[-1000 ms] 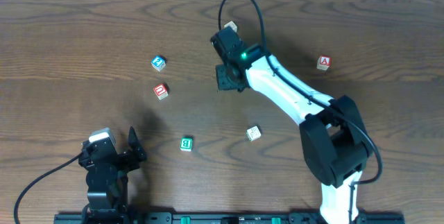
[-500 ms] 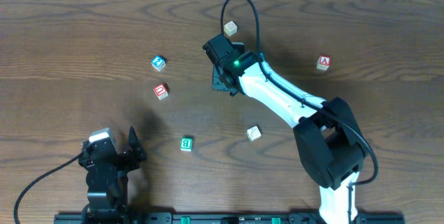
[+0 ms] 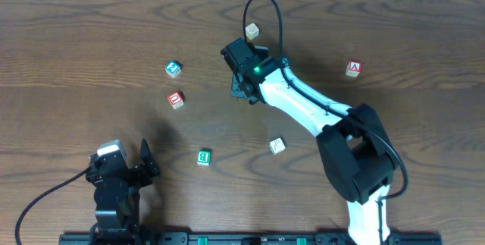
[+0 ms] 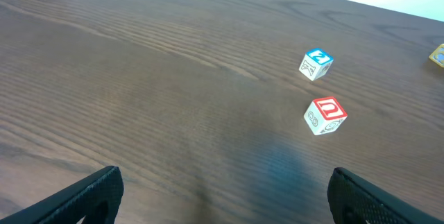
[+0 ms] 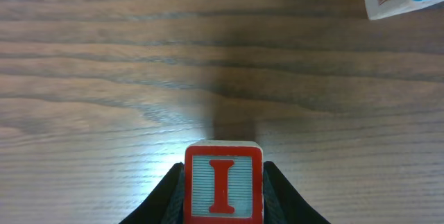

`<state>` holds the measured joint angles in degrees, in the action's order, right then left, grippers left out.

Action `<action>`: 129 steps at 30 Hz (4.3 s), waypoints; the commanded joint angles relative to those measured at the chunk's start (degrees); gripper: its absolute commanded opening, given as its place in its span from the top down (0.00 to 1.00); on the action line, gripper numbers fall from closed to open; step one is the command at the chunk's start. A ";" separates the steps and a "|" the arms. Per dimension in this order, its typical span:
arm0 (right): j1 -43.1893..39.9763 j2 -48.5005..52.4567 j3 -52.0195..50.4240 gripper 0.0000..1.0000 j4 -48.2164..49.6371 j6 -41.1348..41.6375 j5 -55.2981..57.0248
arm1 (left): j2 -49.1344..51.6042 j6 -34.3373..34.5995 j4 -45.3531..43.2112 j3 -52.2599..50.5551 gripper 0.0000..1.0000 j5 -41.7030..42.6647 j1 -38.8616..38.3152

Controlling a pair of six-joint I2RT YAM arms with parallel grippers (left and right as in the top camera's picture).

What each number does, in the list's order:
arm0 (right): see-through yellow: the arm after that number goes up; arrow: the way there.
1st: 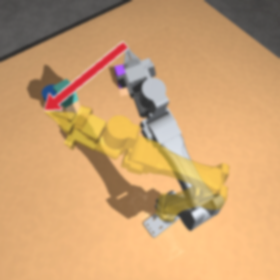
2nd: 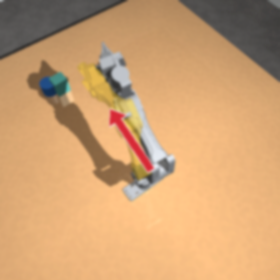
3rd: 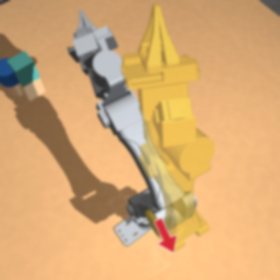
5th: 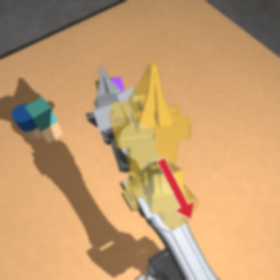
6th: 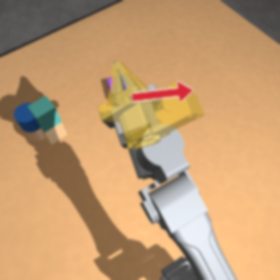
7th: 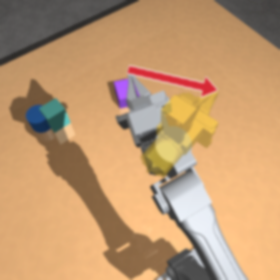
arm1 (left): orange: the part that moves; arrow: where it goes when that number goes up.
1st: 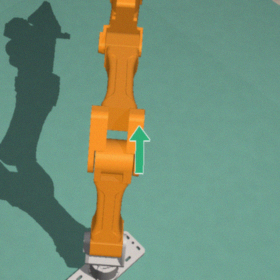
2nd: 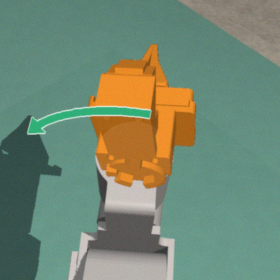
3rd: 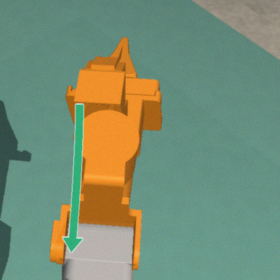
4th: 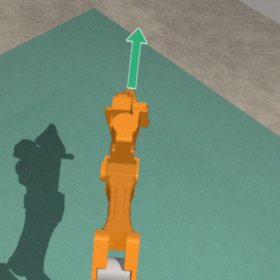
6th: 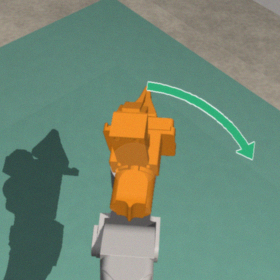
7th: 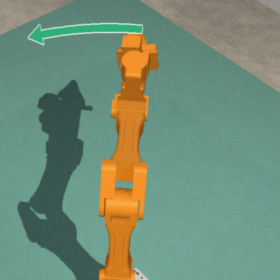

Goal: Spell out Ai2
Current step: 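Carry the I block with right gripper toward table center, then lower the I block onto table center and open right gripper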

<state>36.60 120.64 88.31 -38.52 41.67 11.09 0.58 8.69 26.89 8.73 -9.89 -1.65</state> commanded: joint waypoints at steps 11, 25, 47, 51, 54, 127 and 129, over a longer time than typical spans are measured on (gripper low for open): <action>0.57 2.32 0.04 0.98 1.60 -1.11 0.72 | -0.35 -0.98 0.22 -1.11 0.05 -0.98 0.13; 1.36 4.22 0.00 0.99 1.33 -2.14 0.85 | -0.35 -0.98 0.22 -1.11 0.05 -0.98 0.13; 1.73 5.70 0.00 0.99 0.70 -3.10 1.60 | -0.35 -0.98 0.20 -1.11 0.05 -0.98 0.13; 1.73 6.05 0.00 0.99 1.95 -2.67 2.19 | -0.35 -0.98 0.22 -1.11 0.04 -0.98 0.13; 1.73 6.05 0.00 0.98 2.38 -2.71 4.90 | -0.35 -0.98 0.22 -1.11 0.05 -0.98 0.13; -1.40 1.86 3.65 0.30 -0.28 -8.13 -2.12 | -0.35 -0.98 0.22 -1.11 0.05 -1.01 0.13; -1.60 0.72 4.59 0.28 -0.70 -8.94 -1.90 | -0.35 -0.98 0.22 -1.11 0.05 -0.98 0.13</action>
<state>35.75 124.42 90.56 -38.81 34.65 8.97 0.58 8.69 26.89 8.73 -9.89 -1.65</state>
